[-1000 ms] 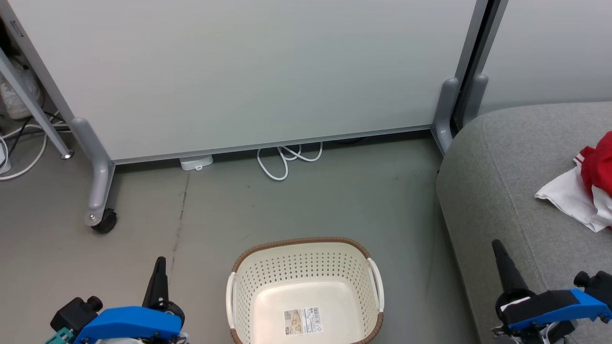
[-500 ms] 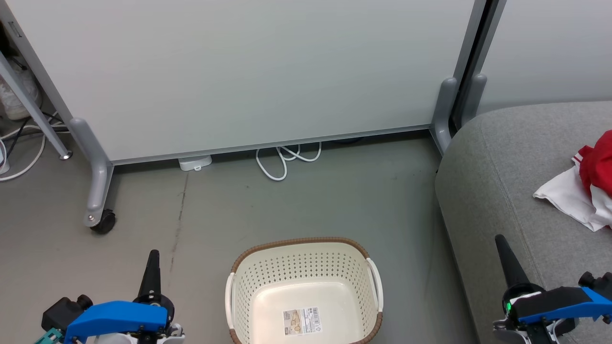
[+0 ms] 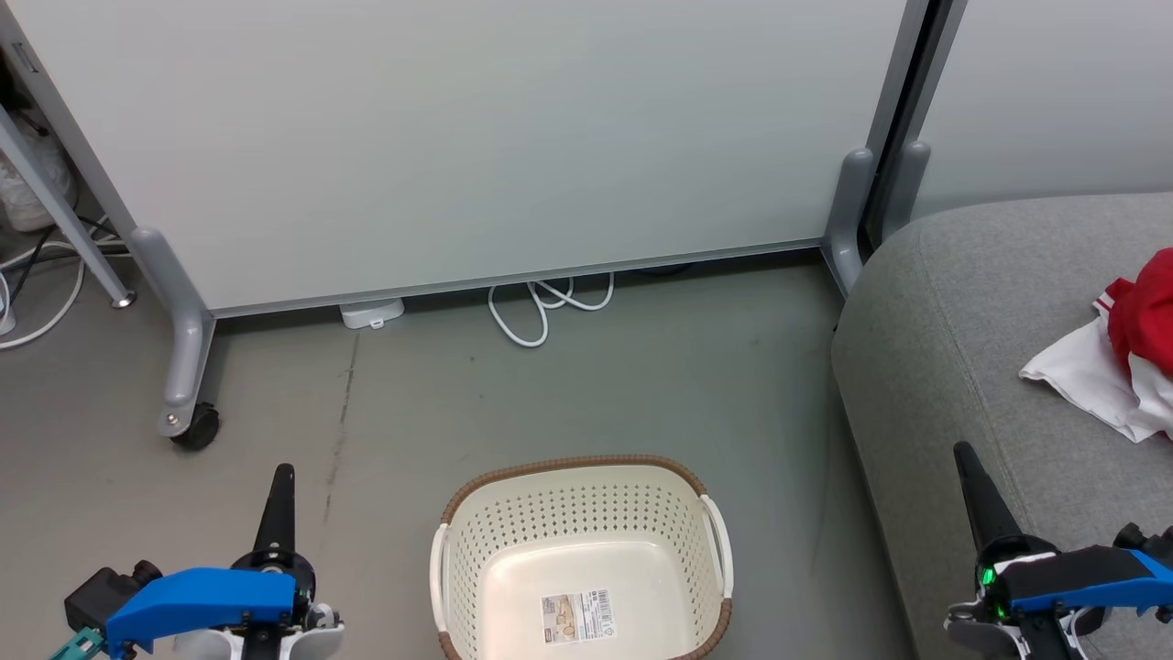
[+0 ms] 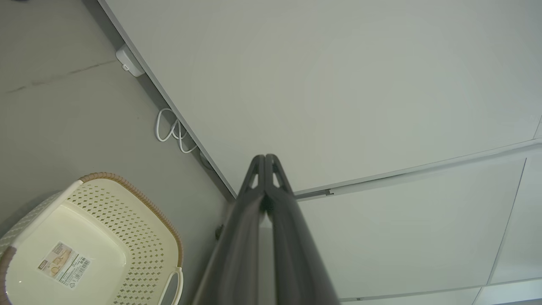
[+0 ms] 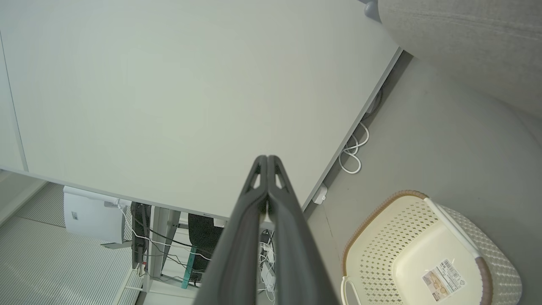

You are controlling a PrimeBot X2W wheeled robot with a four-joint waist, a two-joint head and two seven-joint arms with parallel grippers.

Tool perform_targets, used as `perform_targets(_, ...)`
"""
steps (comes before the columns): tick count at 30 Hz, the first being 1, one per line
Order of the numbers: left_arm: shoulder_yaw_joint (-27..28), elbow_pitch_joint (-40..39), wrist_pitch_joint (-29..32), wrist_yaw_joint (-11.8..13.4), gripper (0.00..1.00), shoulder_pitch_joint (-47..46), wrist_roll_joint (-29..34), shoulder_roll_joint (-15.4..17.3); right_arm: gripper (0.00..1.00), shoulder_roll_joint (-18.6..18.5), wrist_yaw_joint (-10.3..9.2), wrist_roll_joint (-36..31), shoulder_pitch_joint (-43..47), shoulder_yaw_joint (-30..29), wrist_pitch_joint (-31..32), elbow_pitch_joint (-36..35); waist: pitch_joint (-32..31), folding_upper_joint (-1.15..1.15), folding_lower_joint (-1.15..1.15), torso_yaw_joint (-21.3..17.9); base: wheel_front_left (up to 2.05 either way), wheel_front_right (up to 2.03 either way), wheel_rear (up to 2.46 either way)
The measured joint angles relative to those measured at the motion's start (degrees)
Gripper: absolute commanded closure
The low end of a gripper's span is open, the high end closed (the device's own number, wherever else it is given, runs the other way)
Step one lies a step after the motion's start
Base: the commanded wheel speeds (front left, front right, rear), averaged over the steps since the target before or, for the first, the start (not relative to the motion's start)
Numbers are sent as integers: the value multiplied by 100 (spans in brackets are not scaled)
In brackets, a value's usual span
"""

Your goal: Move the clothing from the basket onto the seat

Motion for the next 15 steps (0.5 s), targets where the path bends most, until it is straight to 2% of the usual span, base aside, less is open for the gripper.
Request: perform_targets(15,146,-163,189,0,100,-41,-636,-14,100,3,0,711,-64,-25,55,-20,-1,0,0,-20,0,0,0)
